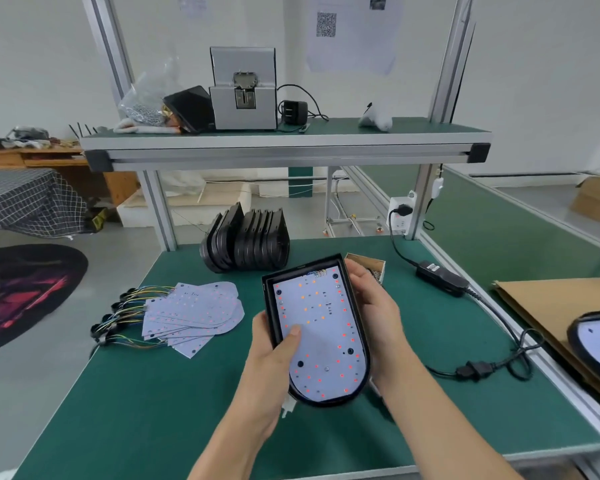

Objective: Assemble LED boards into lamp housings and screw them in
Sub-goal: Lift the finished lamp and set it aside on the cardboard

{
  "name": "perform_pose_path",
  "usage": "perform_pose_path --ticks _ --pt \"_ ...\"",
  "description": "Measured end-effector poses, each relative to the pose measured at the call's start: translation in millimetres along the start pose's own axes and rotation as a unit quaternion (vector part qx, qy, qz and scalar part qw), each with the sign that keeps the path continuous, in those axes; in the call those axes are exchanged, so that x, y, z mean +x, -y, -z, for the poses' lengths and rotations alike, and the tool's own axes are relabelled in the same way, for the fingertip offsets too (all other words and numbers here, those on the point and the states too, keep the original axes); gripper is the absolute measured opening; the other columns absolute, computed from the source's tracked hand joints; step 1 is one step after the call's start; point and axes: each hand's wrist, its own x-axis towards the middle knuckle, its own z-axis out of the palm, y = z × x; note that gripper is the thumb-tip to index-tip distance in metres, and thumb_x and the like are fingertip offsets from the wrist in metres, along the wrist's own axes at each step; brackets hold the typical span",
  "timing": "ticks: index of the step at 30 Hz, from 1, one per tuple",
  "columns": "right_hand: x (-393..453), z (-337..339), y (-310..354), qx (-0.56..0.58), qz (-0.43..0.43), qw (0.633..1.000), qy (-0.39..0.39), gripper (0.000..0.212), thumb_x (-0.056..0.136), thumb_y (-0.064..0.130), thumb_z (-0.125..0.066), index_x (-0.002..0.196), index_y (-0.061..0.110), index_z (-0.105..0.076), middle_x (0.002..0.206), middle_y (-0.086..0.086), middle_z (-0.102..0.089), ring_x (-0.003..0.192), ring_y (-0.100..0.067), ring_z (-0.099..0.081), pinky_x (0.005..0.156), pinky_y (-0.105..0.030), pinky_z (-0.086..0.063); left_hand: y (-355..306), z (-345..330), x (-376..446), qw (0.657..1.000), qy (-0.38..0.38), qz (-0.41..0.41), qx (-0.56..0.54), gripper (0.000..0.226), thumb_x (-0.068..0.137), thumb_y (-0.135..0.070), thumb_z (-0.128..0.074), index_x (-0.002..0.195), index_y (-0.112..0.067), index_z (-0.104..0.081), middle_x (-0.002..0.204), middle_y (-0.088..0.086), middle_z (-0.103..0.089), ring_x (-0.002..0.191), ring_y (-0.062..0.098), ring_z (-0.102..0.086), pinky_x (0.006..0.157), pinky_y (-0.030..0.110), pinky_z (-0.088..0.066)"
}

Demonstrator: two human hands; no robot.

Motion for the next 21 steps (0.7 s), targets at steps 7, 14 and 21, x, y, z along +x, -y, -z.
perform_pose_path --ticks 7,14,21 --pt "-35.7 52.7 12.1 -0.177 -0.028 0.982 0.054 0.041 0.106 0.047 -0.049 0.139 0.029 -0.064 0.135 0.001 -0.07 0.124 -0.02 -0.067 0.108 -0.045 -0.052 -5.9 -18.9 11.2 0.989 0.011 -0.046 0.142 0.019 0.102 -0.02 -0.06 0.106 -0.037 -0.069 0.11 -0.009 -0.077 0.104 0.015 -0.073 0.092 0.041 -0.058" --pt "-70.2 96.7 21.3 -0.285 0.137 0.946 -0.071 0.032 0.107 0.017 -0.054 0.134 0.032 -0.062 0.128 0.017 -0.071 0.121 -0.003 -0.065 0.101 -0.031 -0.049 -4.7 -87.9 26.8 0.961 0.098 -0.104 0.237 0.032 0.1 -0.011 -0.06 0.102 -0.042 -0.068 0.1 -0.017 -0.076 0.091 0.01 -0.071 0.073 0.021 -0.056" --pt "-87.6 154.5 64.8 -0.252 0.22 0.903 -0.27 0.044 0.094 0.004 -0.057 0.128 0.032 -0.063 0.116 0.017 -0.075 0.109 -0.007 -0.071 0.085 -0.026 -0.057 -3.6 -194.7 52.4 0.856 0.264 -0.13 0.425 0.016 0.092 -0.033 -0.064 0.108 -0.035 -0.064 0.099 -0.017 -0.071 0.093 0.013 -0.066 0.072 0.026 -0.047"
